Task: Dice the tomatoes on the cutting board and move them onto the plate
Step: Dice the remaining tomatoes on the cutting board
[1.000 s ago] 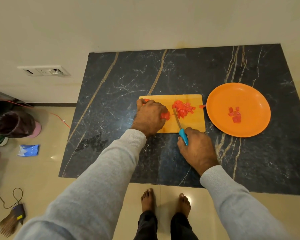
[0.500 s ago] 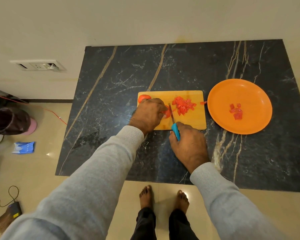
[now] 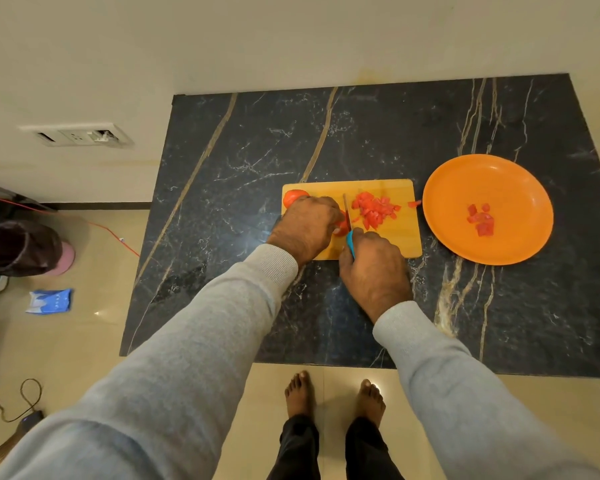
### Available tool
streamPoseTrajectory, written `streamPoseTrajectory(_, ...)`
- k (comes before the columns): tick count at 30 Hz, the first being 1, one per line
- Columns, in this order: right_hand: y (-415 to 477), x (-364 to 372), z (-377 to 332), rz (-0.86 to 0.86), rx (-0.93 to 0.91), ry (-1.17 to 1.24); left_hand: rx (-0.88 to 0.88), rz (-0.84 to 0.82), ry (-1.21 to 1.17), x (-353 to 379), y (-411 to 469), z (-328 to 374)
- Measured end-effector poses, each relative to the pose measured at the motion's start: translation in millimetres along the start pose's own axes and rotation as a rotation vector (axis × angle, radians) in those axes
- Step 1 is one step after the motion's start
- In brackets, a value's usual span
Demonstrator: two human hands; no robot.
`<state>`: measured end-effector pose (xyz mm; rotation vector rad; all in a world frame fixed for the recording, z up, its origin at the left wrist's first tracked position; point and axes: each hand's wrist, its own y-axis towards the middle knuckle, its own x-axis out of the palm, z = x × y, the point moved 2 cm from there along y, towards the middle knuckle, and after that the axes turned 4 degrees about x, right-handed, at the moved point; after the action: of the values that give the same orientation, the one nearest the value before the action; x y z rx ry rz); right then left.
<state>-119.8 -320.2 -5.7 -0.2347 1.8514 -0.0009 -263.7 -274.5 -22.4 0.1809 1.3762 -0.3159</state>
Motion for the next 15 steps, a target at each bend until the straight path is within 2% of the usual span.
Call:
streamPoseTrajectory(10,-33.3,13.1,7.8,-0.107,0.005,-0.053,0.021,0.028,0.011,5.4,-4.0,-3.1)
streamPoseTrajectory(15,-44.2,9.4,11.3,-0.037,0.042,0.041,0.057,0.043,0.031,6.1,-5.9,-4.5)
